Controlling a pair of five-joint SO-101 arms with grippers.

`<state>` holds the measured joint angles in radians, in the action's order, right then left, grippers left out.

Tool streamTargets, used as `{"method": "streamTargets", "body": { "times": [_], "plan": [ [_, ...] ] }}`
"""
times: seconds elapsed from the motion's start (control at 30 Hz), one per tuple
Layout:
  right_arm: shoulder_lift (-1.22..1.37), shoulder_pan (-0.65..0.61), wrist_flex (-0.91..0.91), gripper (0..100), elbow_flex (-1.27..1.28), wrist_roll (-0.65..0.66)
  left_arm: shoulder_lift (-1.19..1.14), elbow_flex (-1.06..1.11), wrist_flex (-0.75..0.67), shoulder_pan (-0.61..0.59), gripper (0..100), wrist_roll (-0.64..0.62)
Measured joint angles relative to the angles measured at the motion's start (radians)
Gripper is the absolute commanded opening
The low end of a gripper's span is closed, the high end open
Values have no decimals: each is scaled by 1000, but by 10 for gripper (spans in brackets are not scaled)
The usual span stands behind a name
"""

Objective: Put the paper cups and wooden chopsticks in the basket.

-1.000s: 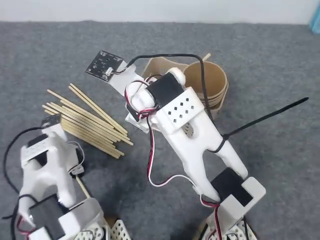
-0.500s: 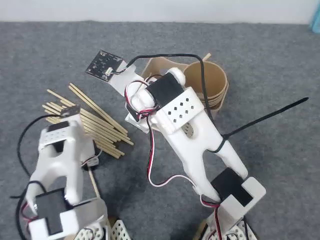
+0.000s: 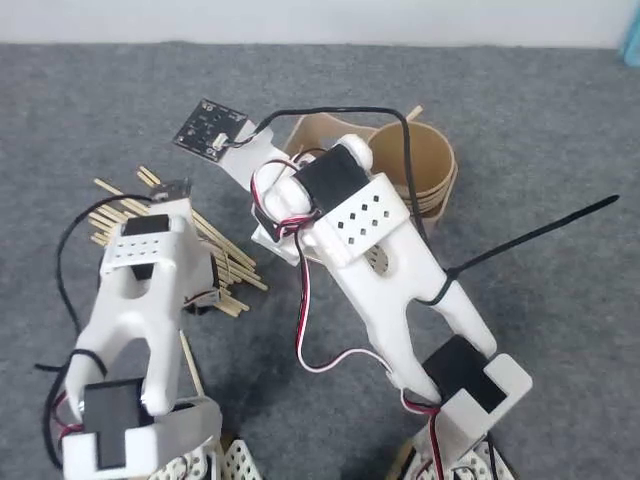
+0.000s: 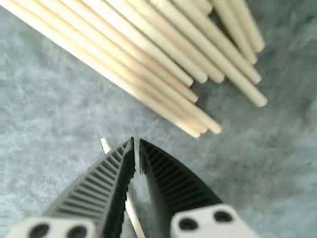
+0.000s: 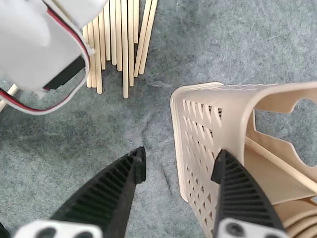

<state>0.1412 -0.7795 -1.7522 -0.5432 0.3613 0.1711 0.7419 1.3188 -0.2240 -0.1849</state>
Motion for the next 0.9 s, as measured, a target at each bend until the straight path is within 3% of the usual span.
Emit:
{"method": "streamTargets", "body": {
  "times": [0.13, 0.27, 0.73, 0.9],
  "plan": [
    [-2, 0, 0, 224, 0, 0, 0, -43, 2, -41, 13, 2],
    [-2, 0, 0, 224, 0, 0, 0, -63, 2, -161, 13, 18],
    [-2, 0, 0, 224, 0, 0, 0, -63, 3, -756, 13, 539],
    [-2, 0, -3, 224, 0, 0, 0, -61, -8, -899, 13, 618]
  ]
}}
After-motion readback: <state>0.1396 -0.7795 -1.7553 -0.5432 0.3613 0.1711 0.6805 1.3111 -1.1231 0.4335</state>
